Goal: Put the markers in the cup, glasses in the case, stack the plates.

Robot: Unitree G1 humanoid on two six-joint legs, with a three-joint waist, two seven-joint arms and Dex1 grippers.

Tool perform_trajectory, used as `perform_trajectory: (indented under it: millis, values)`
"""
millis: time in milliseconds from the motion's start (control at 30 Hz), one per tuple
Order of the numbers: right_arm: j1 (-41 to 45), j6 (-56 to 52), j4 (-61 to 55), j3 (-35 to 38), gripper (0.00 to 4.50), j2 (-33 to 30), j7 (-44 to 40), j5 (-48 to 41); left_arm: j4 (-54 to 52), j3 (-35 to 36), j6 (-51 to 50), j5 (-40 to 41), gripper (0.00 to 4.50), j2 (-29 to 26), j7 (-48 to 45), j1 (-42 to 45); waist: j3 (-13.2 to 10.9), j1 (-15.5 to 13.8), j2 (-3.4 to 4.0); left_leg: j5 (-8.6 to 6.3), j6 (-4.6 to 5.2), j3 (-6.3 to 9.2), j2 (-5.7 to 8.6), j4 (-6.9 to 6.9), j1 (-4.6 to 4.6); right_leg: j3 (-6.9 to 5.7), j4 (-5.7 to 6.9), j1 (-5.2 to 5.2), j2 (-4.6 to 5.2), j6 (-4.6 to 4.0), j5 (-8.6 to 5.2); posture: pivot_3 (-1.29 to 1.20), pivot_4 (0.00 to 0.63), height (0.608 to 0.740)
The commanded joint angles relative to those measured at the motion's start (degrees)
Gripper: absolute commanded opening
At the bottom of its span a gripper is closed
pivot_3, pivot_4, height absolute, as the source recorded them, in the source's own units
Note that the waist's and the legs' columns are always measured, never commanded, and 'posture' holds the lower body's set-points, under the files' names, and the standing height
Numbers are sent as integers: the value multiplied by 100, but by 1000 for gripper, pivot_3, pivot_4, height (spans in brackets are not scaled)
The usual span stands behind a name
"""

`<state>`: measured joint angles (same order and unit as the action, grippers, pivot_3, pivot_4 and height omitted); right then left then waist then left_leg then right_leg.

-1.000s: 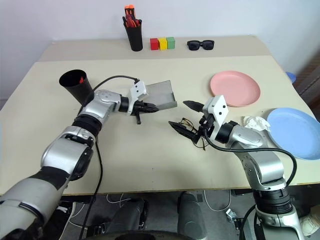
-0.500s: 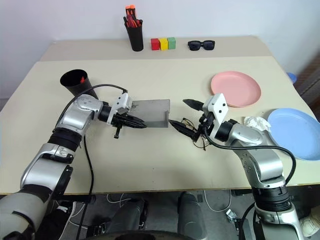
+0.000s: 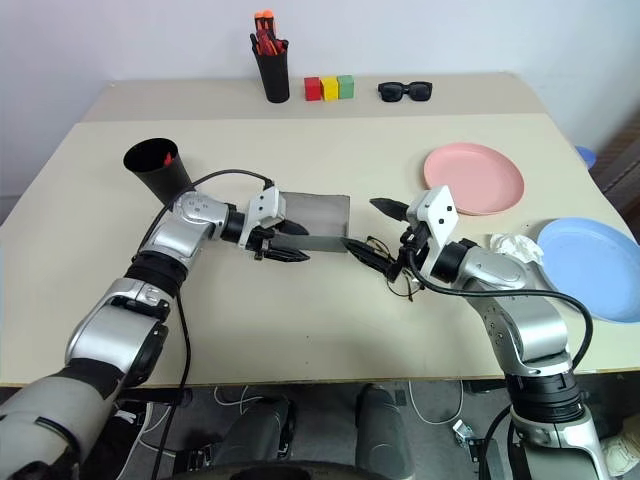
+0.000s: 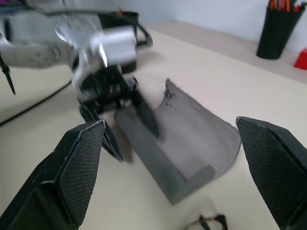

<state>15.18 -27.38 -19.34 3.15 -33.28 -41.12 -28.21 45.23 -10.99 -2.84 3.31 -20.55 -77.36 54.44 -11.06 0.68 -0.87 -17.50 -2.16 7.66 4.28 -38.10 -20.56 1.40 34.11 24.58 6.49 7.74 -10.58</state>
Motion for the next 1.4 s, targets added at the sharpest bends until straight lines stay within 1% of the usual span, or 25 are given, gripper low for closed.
perform_trajectory:
  millis: [33,133,200,300,367,433,533,633,667,767,800,867,900,967,1000,1067,1133,1400]
  values:
    - [3,-242,-2,178,4500,-211,176,113,-750,371,-490,448,3994,-250,-139,112,0,10,0,0,0,0,0,1,0,0,0,1,0,0,0,0,150,740]
    - [-88,-834,-201,117,4500,-530,345,208,-1518,624,-967,820,3994,-508,-171,-146,0,28,1,0,1,-1,-1,6,-1,1,0,7,0,0,0,0,150,740]
    - [-109,-1127,-344,121,4500,-637,456,201,-2129,866,-1544,1248,3994,-708,-216,-376,0,34,1,0,1,-1,-3,7,-2,1,0,8,0,0,0,0,150,740]
    - [70,-1727,-462,67,4500,-709,746,228,-3081,1241,-2256,1877,3994,-1085,-282,-873,0,51,2,0,1,-1,-6,8,0,2,2,9,-1,-1,0,0,150,740]
    - [181,-2196,-621,-54,4500,-813,778,168,-3663,1466,-2696,2271,3994,-1417,-372,-1316,-1,46,3,0,0,0,-8,8,-1,3,3,11,-2,-1,0,0,150,740]
    - [292,-2556,-697,-239,4500,-906,810,209,-4103,1706,-2729,2519,3994,-1647,-346,-1760,-1,32,4,0,0,-1,-9,9,-2,4,2,13,-1,-2,-1,0,150,740]
    - [451,-3036,-534,-356,4500,-945,820,162,-4454,1800,-2705,2605,3994,-1953,-317,-2203,-1,-10,4,0,0,-1,-9,8,-2,3,1,11,-1,-3,-1,0,150,740]
    - [585,-3224,-314,-382,4500,-955,817,216,-4737,1982,-2784,2713,3994,-2100,-28,-2384,-1,-53,3,0,0,1,-6,5,-4,2,-4,4,1,-3,-1,0,150,740]
    - [601,-3258,-251,-380,4500,-949,811,225,-4768,2124,-3041,2881,3994,-2140,131,-2326,-1,-63,3,0,0,0,-6,4,-5,2,-7,4,1,-3,-1,0,150,740]
    - [615,-3321,-68,-493,3640,-972,779,304,-5025,2373,-3451,3272,4032,-2261,358,-2363,-1,-18,3,0,0,0,-6,4,-4,1,-6,5,1,-3,-1,0,150,740]
    - [614,-3321,-34,-545,3220,-990,784,353,-5127,2376,-3491,3330,4032,-2305,378,-2441,-1,-2,3,0,0,0,-6,6,-3,1,-4,5,1,-3,-1,0,150,740]
    - [654,-3363,34,-566,2152,-972,805,400,-5289,2349,-3468,3358,4032,-2394,390,-2606,-1,11,3,0,0,-2,-6,8,-2,1,-4,7,1,-3,-1,0,150,740]
    - [672,-3370,52,-571,1722,-1001,767,406,-5317,2343,-3521,3413,4032,-2446,385,-2658,0,17,4,0,0,-2,-6,9,-1,1,-4,7,1,-3,-1,0,150,740]
    - [693,-3356,53,-603,1722,-1071,695,426,-5342,2342,-3604,3509,4032,-2496,397,-2702,0,20,4,0,0,-4,-8,11,1,2,-4,7,-1,-3,-1,0,150,740]
    - [714,-3373,60,-603,1363,-1085,670,418,-5348,2333,-3625,3544,4032,-2497,417,-2709,0,17,4,0,0,-4,-8,11,1,2,-3,7,-1,-3,-1,0,150,740]
    - [739,-3402,80,-587,911,-1079,638,392,-5369,2308,-3593,3556,4032,-2480,450,-2725,0,0,4,0,0,-4,-8,10,0,1,-4,6,-1,-3,-1,0,150,740]
    - [742,-3436,100,-564,18,-1062,630,376,-5375,2286,-3573,3566,4032,-2481,474,-2741,1,6,1,0,0,-4,-7,9,1,2,-6,2,0,-3,-1,0,150,740]
    - [778,-3436,80,-487,18,-1150,560,382,-5243,2197,-3427,3520,4032,-2515,464,-2759,1,1,1,0,0,-4,-8,9,2,1,-6,2,0,-3,-1,0,150,740]
